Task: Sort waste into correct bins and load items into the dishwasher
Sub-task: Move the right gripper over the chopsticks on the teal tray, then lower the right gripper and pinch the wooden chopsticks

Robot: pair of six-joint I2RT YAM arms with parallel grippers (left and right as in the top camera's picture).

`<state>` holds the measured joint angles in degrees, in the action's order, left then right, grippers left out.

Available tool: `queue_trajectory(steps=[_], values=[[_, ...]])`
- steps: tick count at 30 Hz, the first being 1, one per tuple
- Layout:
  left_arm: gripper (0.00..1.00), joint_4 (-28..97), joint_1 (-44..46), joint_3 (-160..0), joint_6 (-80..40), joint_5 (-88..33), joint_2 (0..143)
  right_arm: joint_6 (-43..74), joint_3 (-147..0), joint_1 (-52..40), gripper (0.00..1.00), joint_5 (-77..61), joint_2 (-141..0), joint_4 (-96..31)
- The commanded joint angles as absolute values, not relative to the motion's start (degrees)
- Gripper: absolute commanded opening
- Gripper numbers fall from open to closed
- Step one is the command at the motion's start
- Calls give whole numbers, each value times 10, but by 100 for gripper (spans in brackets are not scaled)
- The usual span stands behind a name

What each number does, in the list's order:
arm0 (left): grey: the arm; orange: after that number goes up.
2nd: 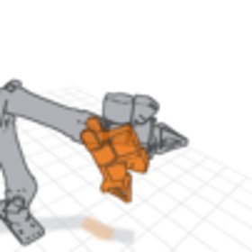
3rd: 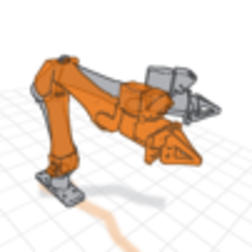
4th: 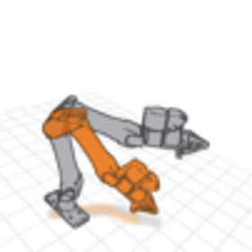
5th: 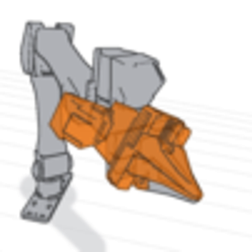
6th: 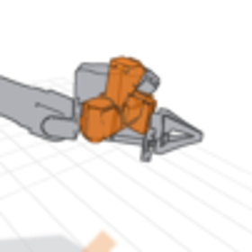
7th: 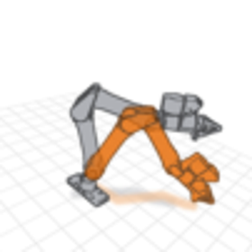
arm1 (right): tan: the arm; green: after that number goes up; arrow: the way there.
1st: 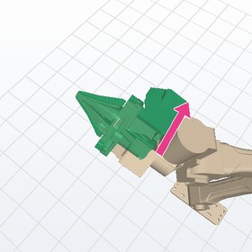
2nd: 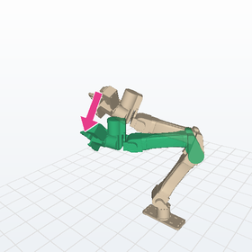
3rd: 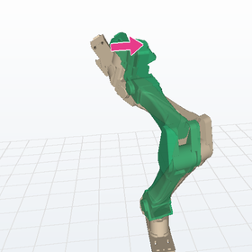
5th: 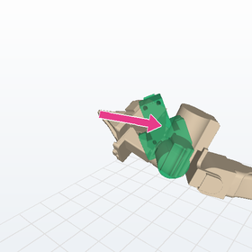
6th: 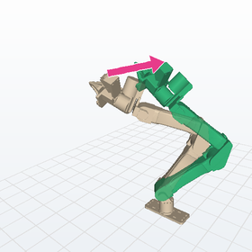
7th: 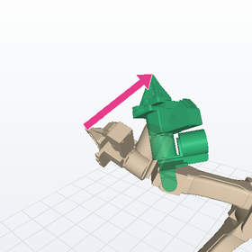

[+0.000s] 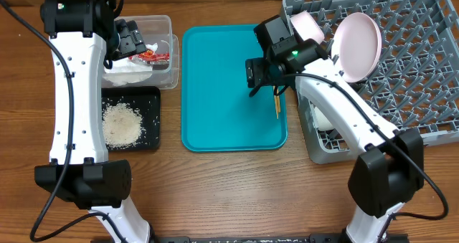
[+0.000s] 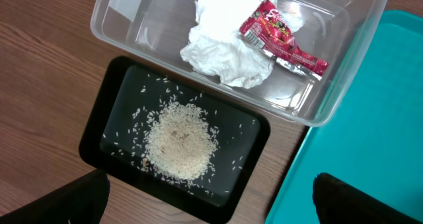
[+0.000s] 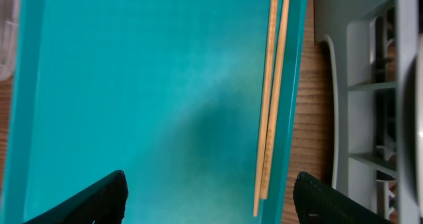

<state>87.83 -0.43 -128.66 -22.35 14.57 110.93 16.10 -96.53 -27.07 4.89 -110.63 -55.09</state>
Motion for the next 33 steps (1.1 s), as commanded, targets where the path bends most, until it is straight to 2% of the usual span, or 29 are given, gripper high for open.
queue_trajectory(steps=[1, 13, 26, 30, 33], values=[[100, 878, -7, -1290, -227, 145, 1114, 173, -967, -269, 81, 56, -1113, -548], [100, 878, -7, -1290, -227, 145, 1114, 182, -944, -269, 78, 106, -1121, -520], [100, 878, -7, -1290, -227, 145, 1114, 117, -942, -271, 72, 105, -1215, -485], [100, 878, -7, -1290, -227, 145, 1114, 115, -942, -271, 63, 105, -1230, -458], [100, 878, -7, -1290, -227, 145, 1114, 111, -942, -270, 63, 105, -1237, -455]])
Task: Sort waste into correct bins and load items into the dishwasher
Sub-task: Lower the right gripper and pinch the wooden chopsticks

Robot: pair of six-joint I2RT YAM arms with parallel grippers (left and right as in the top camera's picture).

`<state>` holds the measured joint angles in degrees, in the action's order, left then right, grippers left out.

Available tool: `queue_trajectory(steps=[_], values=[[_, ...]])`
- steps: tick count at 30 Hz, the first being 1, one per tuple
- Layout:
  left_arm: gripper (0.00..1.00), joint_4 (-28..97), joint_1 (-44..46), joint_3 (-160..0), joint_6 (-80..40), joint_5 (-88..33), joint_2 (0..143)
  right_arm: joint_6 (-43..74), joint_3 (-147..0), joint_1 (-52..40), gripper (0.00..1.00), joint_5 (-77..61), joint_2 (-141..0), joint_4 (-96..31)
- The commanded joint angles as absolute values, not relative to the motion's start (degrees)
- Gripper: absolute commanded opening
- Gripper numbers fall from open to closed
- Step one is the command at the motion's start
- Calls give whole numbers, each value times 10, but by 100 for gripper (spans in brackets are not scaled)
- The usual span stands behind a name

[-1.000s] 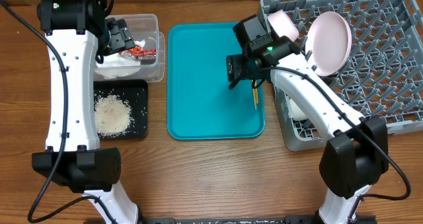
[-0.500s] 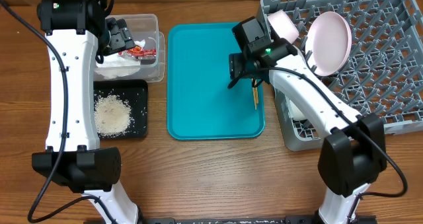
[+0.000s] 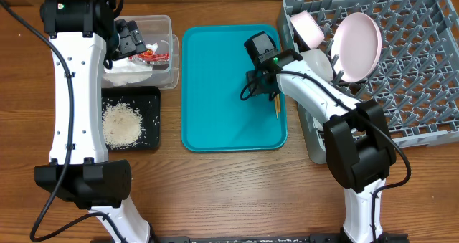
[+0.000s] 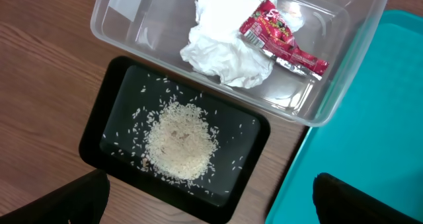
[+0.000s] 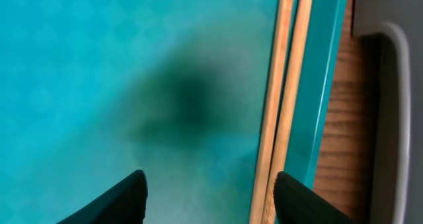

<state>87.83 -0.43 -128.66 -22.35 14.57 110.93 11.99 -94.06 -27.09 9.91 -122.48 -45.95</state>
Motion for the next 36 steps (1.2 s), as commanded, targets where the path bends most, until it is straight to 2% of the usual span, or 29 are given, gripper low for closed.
queue_trajectory(steps=[1, 10, 20, 28, 36], values=[[100, 878, -7, -1290, -227, 145, 1114, 106, -942, -270, 63, 105, -1237, -452], [100, 878, -7, -1290, -227, 145, 1114, 104, -942, -264, 62, 105, -1262, -385], [100, 878, -7, -1290, -227, 145, 1114, 101, -942, -242, 62, 122, -1287, -366], [100, 878, -7, -1290, -227, 145, 1114, -2, -965, -241, 63, 120, -1287, -350], [100, 878, -7, -1290, -227, 145, 1114, -31, -1001, -238, 63, 119, -1286, -387]])
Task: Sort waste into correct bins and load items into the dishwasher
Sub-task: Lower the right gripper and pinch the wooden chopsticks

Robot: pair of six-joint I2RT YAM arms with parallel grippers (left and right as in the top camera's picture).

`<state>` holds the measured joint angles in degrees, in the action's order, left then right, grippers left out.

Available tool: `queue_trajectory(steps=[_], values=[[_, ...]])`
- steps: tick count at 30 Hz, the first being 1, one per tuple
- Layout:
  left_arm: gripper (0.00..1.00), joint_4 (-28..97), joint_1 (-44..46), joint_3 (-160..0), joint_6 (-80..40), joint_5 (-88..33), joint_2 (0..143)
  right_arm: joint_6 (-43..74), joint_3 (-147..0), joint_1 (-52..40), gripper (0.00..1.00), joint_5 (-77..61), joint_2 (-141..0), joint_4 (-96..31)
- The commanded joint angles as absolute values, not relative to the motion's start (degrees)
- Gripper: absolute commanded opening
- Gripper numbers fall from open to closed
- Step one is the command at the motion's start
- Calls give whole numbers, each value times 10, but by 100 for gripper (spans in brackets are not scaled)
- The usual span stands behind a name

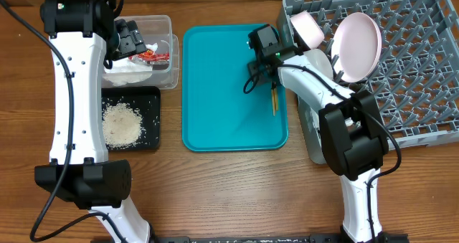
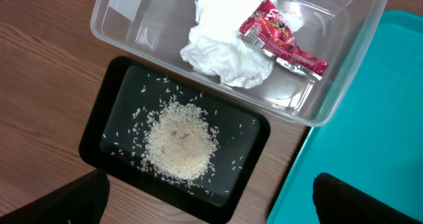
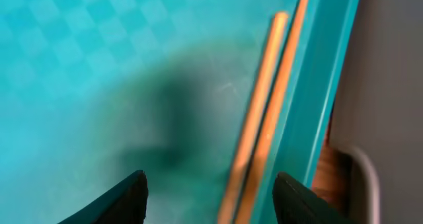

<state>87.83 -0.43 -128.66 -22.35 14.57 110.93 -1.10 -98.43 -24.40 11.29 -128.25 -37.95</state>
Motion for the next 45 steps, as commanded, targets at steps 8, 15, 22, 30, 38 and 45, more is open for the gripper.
queue_trajectory(steps=[8, 15, 22, 30, 38, 45], values=[[100, 878, -7, -1290, -227, 145, 1114, -30, -986, -238, 63, 87, -1287, -400], [100, 878, -7, -1290, -228, 145, 1114, -27, -986, -238, 58, 41, -1292, -406], [100, 878, -7, -1290, -227, 145, 1114, -7, -986, -237, 57, 42, -1321, -410], [100, 878, -7, -1290, -227, 145, 1114, -7, -1011, -236, 56, 62, -1317, -422], [100, 878, -7, -1290, -228, 145, 1114, -6, -1021, -237, 62, 84, -1286, -419], [100, 878, -7, -1290, -227, 145, 1114, 5, -1020, -218, 62, 90, -1290, -425]])
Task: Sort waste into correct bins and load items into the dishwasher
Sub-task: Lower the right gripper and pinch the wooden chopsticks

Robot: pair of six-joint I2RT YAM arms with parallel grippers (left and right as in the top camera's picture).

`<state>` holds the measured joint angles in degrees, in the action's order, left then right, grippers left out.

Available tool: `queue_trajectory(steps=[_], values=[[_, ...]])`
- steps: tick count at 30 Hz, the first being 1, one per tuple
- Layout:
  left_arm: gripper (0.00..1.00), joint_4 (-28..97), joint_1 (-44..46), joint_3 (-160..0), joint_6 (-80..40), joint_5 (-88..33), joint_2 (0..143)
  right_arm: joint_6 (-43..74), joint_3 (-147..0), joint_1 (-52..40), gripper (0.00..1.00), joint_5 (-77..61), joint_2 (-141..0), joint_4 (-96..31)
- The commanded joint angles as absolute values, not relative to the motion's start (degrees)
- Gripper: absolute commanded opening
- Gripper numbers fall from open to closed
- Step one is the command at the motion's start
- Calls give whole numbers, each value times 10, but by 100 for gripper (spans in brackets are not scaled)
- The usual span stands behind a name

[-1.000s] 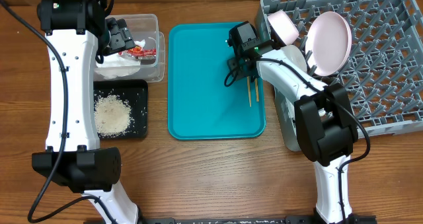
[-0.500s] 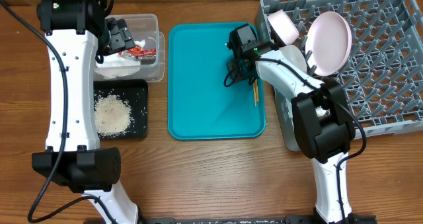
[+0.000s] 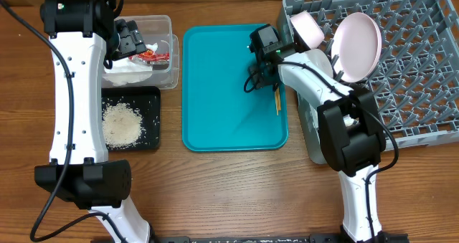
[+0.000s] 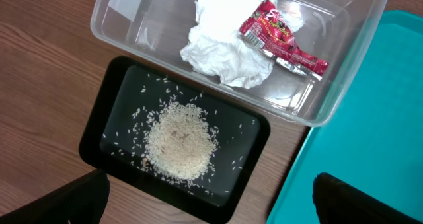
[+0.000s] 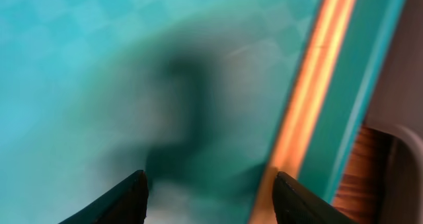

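Observation:
Two wooden chopsticks point(image 3: 276, 99) lie along the right rim of the teal tray point(image 3: 222, 92). My right gripper point(image 3: 257, 77) hangs low over the tray just left of them. Up close it point(image 5: 210, 207) is open, and the blurred chopsticks point(image 5: 317, 85) run down to its right finger point(image 5: 301, 201). Nothing is held. My left gripper point(image 4: 208, 207) is open and empty, high above the clear bin point(image 4: 132, 12) and the black tray point(image 4: 106, 131). The bin holds white tissue point(image 4: 221, 45) and a red wrapper point(image 4: 281, 39); rice point(image 4: 180, 141) lies on the black tray.
A grey dish rack point(image 3: 416, 78) fills the right side, with a pink plate point(image 3: 358, 46) and a pink bowl point(image 3: 307, 28) standing in it. A grey cutlery caddy point(image 3: 323, 146) sits at its front left corner, beside the tray's right edge.
My right gripper is closer to the tray; the chopsticks look larger and blurred, their ends are out of its view, and they meet the right finger. The left arm is unchanged.
My right gripper stood open well above the tray with the chopsticks to its right. Then it was low over the tray beside them, then turned with the stick ends in view. Now it is lower still, open. The left gripper stayed open above the bins.

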<state>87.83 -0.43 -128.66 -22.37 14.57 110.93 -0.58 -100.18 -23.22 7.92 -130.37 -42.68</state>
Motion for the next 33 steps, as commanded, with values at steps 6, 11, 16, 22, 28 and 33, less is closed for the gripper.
queue_trajectory(steps=[6, 11, 16, 22, 28, 33], values=[[100, 878, -7, -1290, -227, 145, 1114, 13, -1007, -208, 62, 74, -1291, -423], [100, 878, -7, -1290, -227, 145, 1114, 13, -1005, -213, 62, 74, -1291, -423], [100, 878, -7, -1290, -228, 145, 1114, 13, -1005, -219, 61, 55, -1291, -431], [100, 878, -7, -1290, -228, 145, 1114, 18, -995, -222, 58, 31, -1291, -432], [100, 878, -7, -1290, -228, 145, 1114, 18, -986, -222, 56, 18, -1291, -434], [100, 878, -7, -1290, -228, 145, 1114, 17, -1001, -227, 55, 20, -1287, -438]])
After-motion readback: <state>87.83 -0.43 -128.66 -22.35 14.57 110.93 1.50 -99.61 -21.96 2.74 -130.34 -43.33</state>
